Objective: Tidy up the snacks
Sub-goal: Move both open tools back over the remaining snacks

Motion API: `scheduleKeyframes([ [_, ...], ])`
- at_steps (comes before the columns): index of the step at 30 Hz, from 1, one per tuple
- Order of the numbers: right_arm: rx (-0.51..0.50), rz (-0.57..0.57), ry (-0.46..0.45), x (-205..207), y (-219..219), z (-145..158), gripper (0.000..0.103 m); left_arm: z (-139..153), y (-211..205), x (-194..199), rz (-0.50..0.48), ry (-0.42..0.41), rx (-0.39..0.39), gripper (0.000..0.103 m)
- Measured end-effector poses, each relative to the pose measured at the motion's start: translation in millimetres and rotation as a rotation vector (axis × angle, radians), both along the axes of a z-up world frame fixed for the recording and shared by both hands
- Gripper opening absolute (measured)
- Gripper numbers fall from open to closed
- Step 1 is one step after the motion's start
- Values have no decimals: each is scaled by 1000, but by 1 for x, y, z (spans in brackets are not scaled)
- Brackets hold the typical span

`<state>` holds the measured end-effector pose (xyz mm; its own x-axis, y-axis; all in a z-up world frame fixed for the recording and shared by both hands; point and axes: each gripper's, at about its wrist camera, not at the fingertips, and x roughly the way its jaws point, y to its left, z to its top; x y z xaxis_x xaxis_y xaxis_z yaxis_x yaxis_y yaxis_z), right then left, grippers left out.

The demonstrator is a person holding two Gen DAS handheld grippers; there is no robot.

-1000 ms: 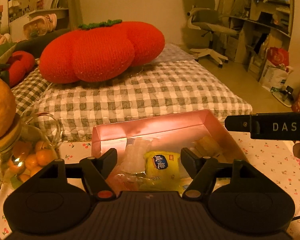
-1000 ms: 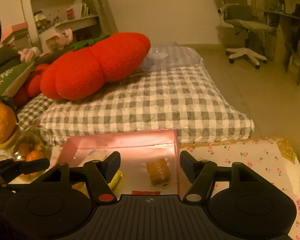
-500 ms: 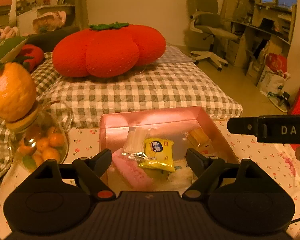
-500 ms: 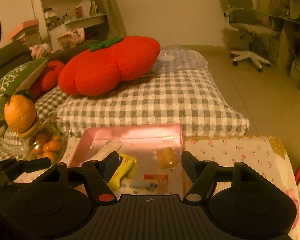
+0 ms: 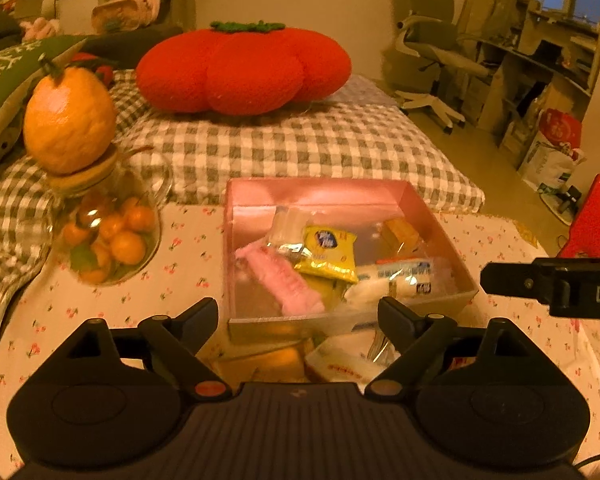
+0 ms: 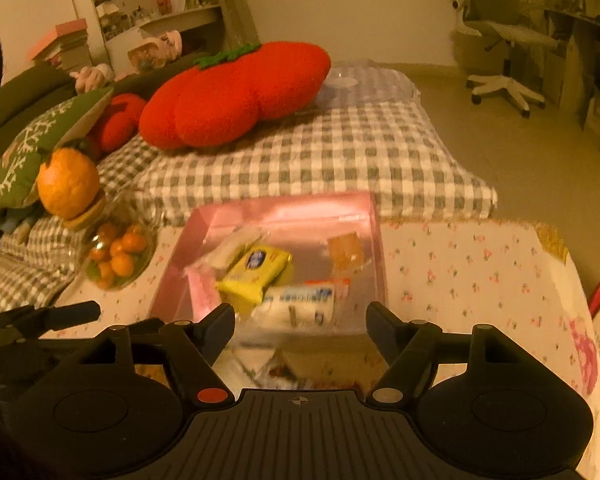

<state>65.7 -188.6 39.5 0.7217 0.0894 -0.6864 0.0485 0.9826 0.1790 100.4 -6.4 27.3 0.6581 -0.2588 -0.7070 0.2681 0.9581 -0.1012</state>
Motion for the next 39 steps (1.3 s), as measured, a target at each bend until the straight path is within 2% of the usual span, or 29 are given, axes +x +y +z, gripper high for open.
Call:
scheduleKeyframes([
  [7, 43, 5, 28, -18, 3, -17, 74, -7, 13, -15, 32, 37, -14, 89],
  [14, 71, -1, 70, -29, 2, -38, 74, -17, 24, -30, 62, 39, -17, 92],
  [19, 72, 7, 93, -37, 4, -46, 75, -24, 26, -39, 47, 33, 19, 95],
  [21, 73, 15, 97, -40, 5, -50, 78, -27, 27, -40, 38, 41, 22, 95],
  [30, -9, 62, 100, -50, 11, -61, 80, -39, 36, -43, 28, 32, 53, 97],
  [34, -59, 56, 111, -53, 4, -70, 80, -48, 38, -39, 20, 50, 55, 97],
  [39, -90, 30, 125, -52, -10, -82, 80, -60, 38, -37, -1, 41, 93, 97],
])
